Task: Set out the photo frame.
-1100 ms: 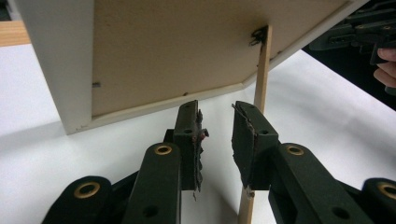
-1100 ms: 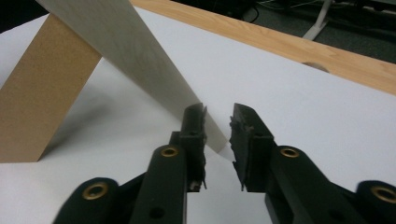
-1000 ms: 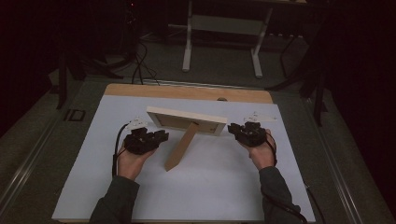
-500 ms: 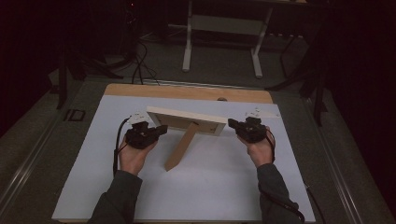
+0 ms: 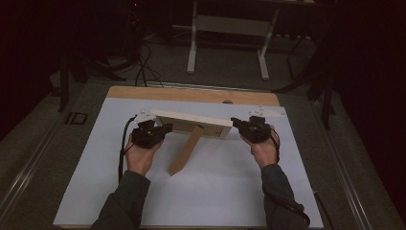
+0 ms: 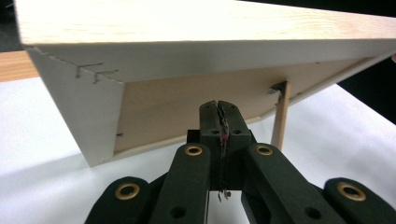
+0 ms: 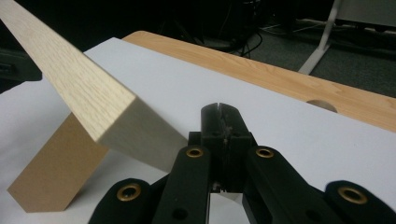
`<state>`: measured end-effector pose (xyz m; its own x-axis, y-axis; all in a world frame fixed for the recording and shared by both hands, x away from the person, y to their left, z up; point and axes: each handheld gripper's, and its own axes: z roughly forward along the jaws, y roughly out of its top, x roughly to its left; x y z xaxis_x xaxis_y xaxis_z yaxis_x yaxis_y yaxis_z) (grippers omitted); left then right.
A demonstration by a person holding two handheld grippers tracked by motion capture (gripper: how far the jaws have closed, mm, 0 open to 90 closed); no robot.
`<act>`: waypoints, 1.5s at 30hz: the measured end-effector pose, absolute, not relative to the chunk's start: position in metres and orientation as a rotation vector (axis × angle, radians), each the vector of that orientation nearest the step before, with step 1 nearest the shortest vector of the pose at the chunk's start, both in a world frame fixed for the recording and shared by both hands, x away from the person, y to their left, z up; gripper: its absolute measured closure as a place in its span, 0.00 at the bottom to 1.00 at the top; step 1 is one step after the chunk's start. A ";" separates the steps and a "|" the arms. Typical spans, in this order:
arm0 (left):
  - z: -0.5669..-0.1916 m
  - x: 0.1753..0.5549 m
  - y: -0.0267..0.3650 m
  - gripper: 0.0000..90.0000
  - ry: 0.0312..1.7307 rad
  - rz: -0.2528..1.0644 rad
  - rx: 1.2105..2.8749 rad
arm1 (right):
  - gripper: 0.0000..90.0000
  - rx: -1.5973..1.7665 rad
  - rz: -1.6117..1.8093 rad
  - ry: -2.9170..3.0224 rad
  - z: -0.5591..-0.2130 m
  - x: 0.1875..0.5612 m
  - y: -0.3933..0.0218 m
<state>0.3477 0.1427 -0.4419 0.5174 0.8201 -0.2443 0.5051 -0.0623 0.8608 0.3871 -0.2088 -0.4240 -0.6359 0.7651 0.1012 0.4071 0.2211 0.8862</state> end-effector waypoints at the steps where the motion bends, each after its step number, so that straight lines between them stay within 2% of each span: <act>1: -0.442 0.348 0.143 1.00 1.127 0.379 1.717 | 1.00 1.088 1.384 2.143 -0.424 0.388 -0.208; 45: -0.444 0.362 0.133 1.00 1.138 0.368 1.730 | 1.00 1.053 1.405 2.172 -0.423 0.391 -0.202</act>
<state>0.3625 0.1332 -0.4438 0.5123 0.8218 -0.2494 0.5205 -0.0661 0.8513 0.3915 -0.2015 -0.4227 -0.6643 0.7404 0.1023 0.3970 0.2335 0.8876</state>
